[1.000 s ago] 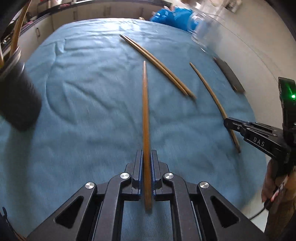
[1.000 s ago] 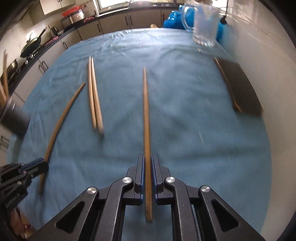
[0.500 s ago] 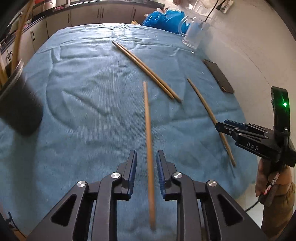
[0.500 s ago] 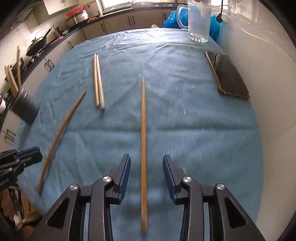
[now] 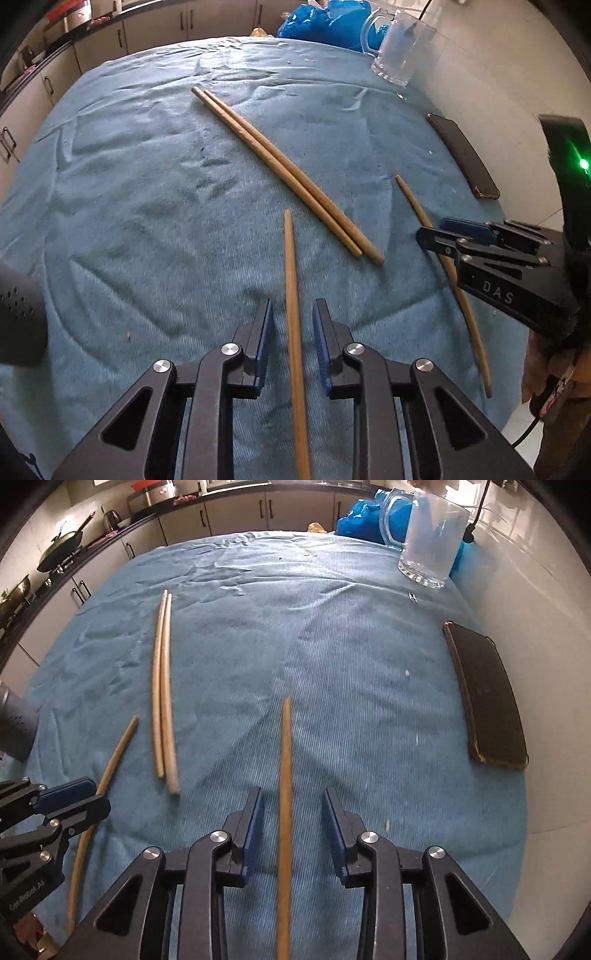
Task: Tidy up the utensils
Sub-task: 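Close the left tool on a wooden chopstick while the right tool grasps another, then lift both chopsticks upright into the black holder while both tools open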
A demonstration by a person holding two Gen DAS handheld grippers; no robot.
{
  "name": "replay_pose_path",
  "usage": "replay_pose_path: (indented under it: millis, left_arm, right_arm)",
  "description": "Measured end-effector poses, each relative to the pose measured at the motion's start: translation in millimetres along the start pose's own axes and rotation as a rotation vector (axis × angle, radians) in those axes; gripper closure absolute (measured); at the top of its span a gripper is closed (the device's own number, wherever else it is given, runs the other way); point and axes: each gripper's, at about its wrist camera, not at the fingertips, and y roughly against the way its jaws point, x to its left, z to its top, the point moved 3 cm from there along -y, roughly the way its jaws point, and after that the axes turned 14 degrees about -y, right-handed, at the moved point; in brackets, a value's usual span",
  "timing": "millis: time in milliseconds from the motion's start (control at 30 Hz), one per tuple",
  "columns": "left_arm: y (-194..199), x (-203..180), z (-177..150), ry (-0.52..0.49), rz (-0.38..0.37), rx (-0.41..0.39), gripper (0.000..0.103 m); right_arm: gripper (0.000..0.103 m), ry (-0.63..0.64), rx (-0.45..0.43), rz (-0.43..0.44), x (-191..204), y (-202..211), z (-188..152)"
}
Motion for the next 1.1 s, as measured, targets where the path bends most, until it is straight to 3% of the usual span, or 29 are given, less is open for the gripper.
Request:
replay_pose_path:
  millis: [267, 467, 500, 567, 767, 1100]
  left_arm:
    - [-6.1, 6.8, 12.5, -0.005, -0.049, 0.022, 0.082]
    - [-7.3, -1.6, 14.5, -0.094, -0.023, 0.048, 0.082]
    - [-6.3, 1.6, 13.4, -0.077, -0.021, 0.041, 0.096]
    - [-3.8, 8.5, 8.4, -0.027, -0.045, 0.019, 0.097]
    - [29.0, 16.6, -15.1, 0.038, -0.051, -0.100, 0.097]
    - [111.0, 6.0, -48.2, 0.037, 0.009, -0.341, 0.097]
  right_arm:
    - [0.071, 0.009, 0.091, -0.015, 0.7, -12.0, 29.0]
    - [0.093, 0.083, 0.127, -0.022, 15.2, -14.6, 32.7]
    - [0.096, 0.086, 0.124, -0.022, 16.7, -14.1, 32.0]
    - [0.096, 0.073, 0.103, -0.015, 17.4, -12.2, 30.2]
    - [0.097, -0.038, 0.023, 0.126, 11.2, 11.3, 4.6]
    - [0.097, -0.060, -0.242, 0.228, 18.6, 98.6, -41.3]
